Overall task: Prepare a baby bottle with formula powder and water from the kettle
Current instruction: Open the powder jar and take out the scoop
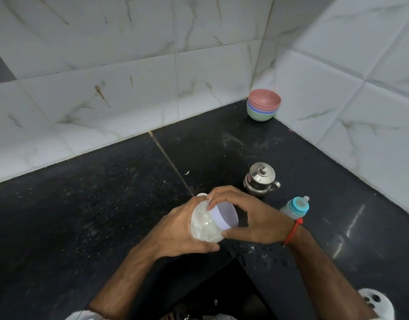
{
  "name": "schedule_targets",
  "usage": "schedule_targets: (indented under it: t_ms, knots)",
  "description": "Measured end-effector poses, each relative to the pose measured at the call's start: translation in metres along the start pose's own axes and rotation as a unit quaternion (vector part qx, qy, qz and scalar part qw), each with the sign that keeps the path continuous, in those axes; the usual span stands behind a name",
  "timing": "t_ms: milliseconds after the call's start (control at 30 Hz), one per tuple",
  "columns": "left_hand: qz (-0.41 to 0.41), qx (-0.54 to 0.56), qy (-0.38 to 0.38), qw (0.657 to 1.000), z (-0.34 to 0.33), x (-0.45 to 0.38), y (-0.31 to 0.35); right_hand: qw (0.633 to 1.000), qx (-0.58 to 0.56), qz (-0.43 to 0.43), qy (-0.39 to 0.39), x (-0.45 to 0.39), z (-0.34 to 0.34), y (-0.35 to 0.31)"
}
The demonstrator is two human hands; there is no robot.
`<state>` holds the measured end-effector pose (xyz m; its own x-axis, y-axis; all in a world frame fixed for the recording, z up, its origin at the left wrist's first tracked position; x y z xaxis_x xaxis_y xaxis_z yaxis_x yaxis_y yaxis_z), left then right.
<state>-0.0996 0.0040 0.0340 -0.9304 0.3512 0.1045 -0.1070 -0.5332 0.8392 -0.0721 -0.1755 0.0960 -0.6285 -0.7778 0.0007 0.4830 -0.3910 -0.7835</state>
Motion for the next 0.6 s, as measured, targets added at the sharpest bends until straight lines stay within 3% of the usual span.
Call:
schedule_targets:
  t_ms: [100, 200, 267, 333, 433, 600]
  knots:
    - [0.002, 0.032, -0.019, 0.999, -0.005, 0.005, -0.009, 0.999, -0.015, 0.033, 0.01, 0.005, 0.004, -0.001]
    - [0.005, 0.043, 0.028, 0.999, 0.001, 0.01, -0.018, 0.988, -0.102, 0.034, 0.106, 0.015, 0.018, 0.008]
    - [0.009, 0.051, 0.081, 0.995, 0.006, 0.015, -0.024, 0.973, -0.138, -0.011, 0.186, 0.023, 0.014, 0.031]
    - [0.018, 0.073, 0.122, 0.99, 0.008, 0.02, -0.031, 0.964, -0.105, -0.09, 0.227, 0.029, -0.005, 0.064]
    - [0.023, 0.064, 0.146, 0.987, 0.005, 0.025, -0.034, 0.962, -0.007, -0.191, 0.197, 0.035, -0.041, 0.109]
    - [0.023, 0.046, 0.153, 0.987, -0.006, 0.027, -0.031, 0.97, 0.069, -0.177, 0.152, 0.045, -0.07, 0.143]
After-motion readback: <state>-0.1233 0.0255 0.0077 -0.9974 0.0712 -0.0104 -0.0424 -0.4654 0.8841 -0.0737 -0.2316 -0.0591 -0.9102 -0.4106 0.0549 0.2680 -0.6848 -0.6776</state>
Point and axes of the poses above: each hand's wrist, its own x-axis away from the middle knuckle, its own z-axis out of the back of the hand, y = z × x, the point moved 5 cm from there along -x, towards the middle knuckle, and after that the axes turned 2 degrees about -y, right-handed, at the moved point
